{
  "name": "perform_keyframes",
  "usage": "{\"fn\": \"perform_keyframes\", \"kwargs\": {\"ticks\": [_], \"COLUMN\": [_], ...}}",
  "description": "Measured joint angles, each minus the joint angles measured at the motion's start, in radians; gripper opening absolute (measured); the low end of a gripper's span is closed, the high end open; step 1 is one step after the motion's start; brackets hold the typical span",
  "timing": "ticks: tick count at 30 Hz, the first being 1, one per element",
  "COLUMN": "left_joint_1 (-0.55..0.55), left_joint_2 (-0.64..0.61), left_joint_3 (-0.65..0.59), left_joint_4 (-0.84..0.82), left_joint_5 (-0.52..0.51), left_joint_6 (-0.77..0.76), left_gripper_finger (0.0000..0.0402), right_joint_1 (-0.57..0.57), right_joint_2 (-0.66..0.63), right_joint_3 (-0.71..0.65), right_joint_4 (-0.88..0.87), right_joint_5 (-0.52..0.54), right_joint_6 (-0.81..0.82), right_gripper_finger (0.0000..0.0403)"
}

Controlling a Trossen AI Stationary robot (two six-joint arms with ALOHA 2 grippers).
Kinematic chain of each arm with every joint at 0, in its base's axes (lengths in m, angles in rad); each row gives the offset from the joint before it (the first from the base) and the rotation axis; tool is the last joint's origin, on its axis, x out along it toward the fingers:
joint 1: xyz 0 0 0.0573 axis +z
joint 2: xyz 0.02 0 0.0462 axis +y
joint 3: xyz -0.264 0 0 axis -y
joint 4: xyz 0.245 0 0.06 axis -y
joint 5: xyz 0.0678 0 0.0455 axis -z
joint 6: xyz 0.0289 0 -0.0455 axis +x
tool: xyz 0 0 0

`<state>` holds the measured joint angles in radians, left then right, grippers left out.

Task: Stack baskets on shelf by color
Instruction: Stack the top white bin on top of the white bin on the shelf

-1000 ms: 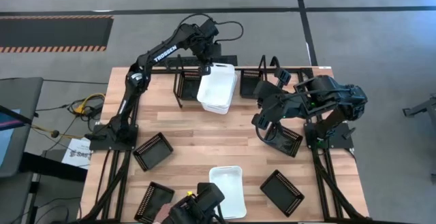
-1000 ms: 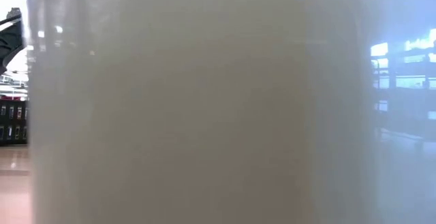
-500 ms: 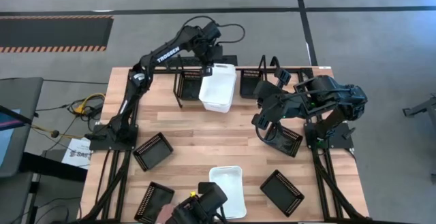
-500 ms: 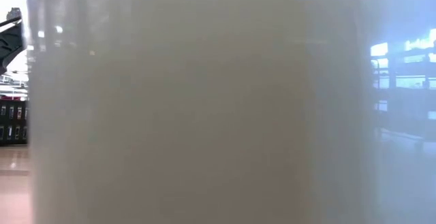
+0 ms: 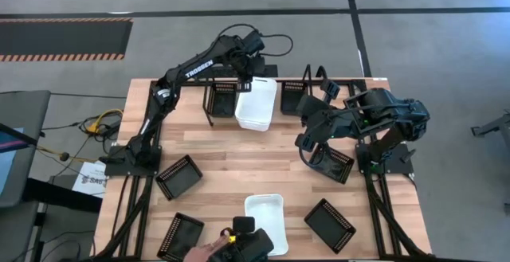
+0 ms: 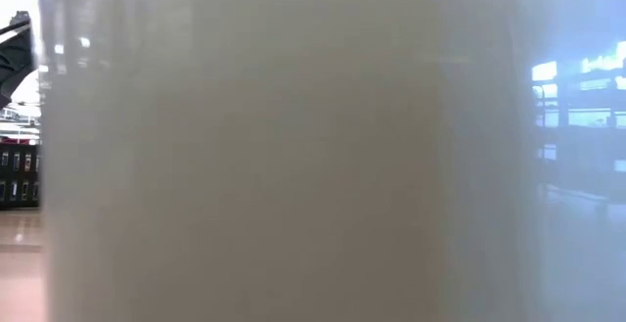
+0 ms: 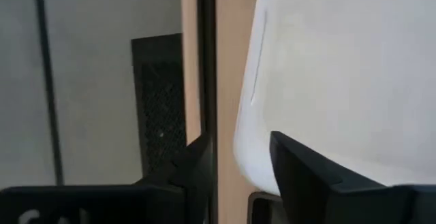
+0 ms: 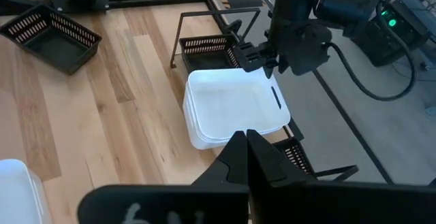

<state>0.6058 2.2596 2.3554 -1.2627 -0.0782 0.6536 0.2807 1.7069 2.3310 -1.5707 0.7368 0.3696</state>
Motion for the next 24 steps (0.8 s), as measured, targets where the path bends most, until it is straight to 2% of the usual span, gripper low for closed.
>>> {"fn": "perform_keyframes", "kwargs": {"ticks": [2, 7, 13, 16, 20, 24], "left_joint_1": [-0.007, -0.023, -0.060, -0.100, -0.175, -0.281], "left_joint_2": [-0.018, -0.119, -0.318, -0.427, -0.561, -0.672], "left_joint_3": [0.000, 0.000, 0.001, 0.001, 0.001, 0.002], "left_joint_4": [-0.002, -0.005, -0.058, -0.091, -0.143, -0.214], "left_joint_5": [-0.027, -0.009, 0.125, 0.142, 0.114, 0.016], "left_joint_6": [-0.035, -0.144, -0.297, -0.334, -0.393, -0.484], "left_gripper_finger": [0.0151, 0.0158, 0.0157, 0.0157, 0.0157, 0.0157], "right_joint_1": [0.000, -0.003, -0.010, -0.023, -0.053, -0.095], "right_joint_2": [0.000, 0.000, 0.000, 0.017, 0.062, 0.149], "right_joint_3": [0.000, 0.000, 0.000, 0.002, 0.003, 0.002], "right_joint_4": [0.000, 0.000, 0.000, 0.000, 0.027, 0.100], "right_joint_5": [0.000, -0.001, -0.001, -0.002, -0.061, -0.174], "right_joint_6": [-0.012, -0.027, -0.032, -0.039, -0.109, -0.223], "right_gripper_finger": [0.0005, 0.0005, 0.0003, 0.0003, 0.0002, 0.0001]}}
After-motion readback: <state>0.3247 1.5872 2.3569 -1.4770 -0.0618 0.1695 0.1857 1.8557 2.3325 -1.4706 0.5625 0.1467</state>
